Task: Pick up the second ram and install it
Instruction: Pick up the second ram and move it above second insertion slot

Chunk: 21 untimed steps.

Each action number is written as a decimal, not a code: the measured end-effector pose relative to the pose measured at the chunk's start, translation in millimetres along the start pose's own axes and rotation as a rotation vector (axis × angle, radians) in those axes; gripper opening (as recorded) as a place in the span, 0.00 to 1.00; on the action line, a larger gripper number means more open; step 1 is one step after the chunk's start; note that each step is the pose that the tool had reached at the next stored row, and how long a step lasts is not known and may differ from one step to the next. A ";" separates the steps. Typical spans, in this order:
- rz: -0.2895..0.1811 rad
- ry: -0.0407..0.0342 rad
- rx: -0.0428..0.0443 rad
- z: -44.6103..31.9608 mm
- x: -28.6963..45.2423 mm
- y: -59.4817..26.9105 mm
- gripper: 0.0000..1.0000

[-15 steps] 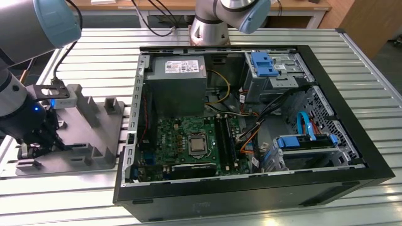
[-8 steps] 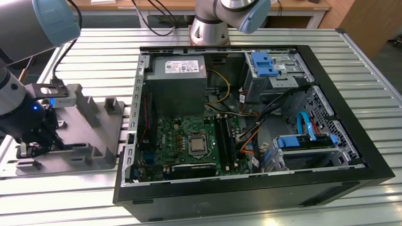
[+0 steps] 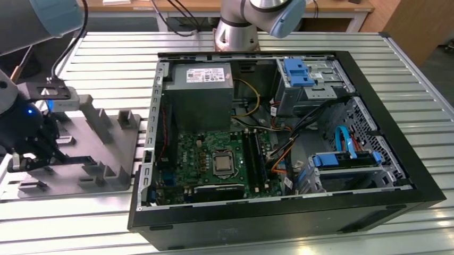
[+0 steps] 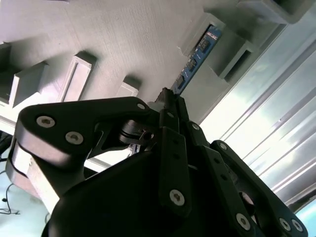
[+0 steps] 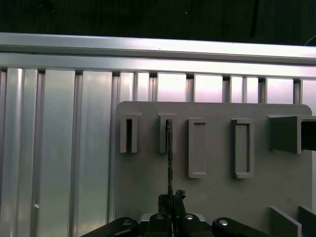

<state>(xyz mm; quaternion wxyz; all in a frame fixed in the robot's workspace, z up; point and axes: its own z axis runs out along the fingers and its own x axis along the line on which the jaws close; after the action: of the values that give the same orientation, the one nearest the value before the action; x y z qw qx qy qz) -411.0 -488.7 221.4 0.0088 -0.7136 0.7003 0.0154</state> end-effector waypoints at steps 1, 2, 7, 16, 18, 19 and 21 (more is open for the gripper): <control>0.000 0.0000 0.0000 -2.5 -0.1 0.0 0.14; 0.000 0.0000 -0.0001 -4.6 -0.1 0.0 0.14; 0.000 -0.0001 0.0000 -14.4 -0.5 0.1 0.14; 0.000 -0.0001 0.0000 -30.2 -1.0 0.3 0.14; 0.000 -0.0001 0.0000 -32.9 -1.1 0.3 0.14; 0.000 -0.0002 0.0001 -34.2 -1.2 0.3 0.14; 0.000 -0.0002 0.0001 -37.3 -1.3 0.3 0.14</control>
<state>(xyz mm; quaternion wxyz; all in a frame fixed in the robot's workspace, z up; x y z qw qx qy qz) -411.0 -488.7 258.7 0.0089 -0.7136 0.7003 0.0155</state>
